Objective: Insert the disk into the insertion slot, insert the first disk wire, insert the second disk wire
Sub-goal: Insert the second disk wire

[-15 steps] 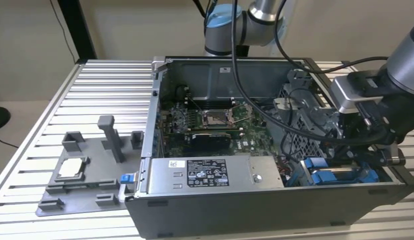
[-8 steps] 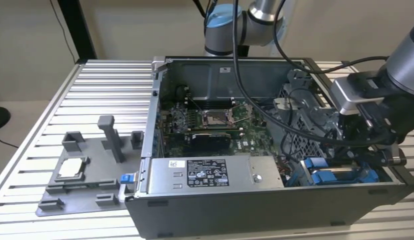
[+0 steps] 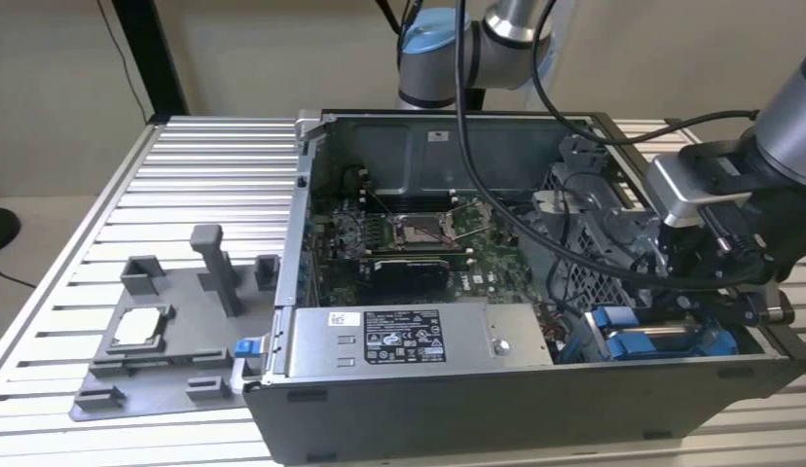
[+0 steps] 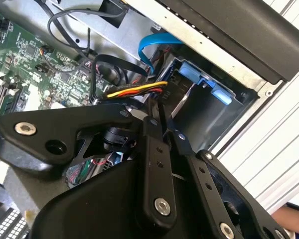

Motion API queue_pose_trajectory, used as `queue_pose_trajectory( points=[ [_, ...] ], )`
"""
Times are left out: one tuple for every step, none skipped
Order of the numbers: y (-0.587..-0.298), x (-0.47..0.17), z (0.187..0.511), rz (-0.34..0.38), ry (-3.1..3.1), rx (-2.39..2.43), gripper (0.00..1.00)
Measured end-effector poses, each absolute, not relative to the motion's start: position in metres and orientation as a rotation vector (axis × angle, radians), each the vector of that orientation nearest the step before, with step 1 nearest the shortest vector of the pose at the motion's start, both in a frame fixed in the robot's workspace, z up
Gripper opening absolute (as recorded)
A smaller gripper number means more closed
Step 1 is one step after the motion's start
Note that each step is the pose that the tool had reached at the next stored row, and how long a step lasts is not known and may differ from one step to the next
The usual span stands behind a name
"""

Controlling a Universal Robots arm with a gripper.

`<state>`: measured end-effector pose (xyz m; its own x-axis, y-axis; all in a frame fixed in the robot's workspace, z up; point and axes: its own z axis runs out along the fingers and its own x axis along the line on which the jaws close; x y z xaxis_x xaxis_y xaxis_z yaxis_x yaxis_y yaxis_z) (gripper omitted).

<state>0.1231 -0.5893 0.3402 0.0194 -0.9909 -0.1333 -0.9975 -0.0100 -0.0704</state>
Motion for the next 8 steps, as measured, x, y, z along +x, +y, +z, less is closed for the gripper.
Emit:
queue_pose_trajectory(
  points=[
    [-0.5895,0.1231,0.3402,0.069,2.101,-2.137,0.0],
    [-0.5896,0.1231,0.3402,0.069,2.099,-2.139,0.0],
    [-0.5897,0.1231,0.3401,0.069,2.097,-2.141,0.0],
    [-0.5898,0.1231,0.3401,0.07,2.095,-2.142,0.0],
    [-0.5901,0.1231,0.3401,0.07,2.094,-2.144,0.0],
    [-0.5902,0.1231,0.3401,0.07,2.092,-2.145,0.0],
    [-0.5902,0.1231,0.3401,0.07,2.091,-2.147,0.0],
    [-0.5902,0.1231,0.3401,0.07,2.09,-2.148,0.0]
  ],
)
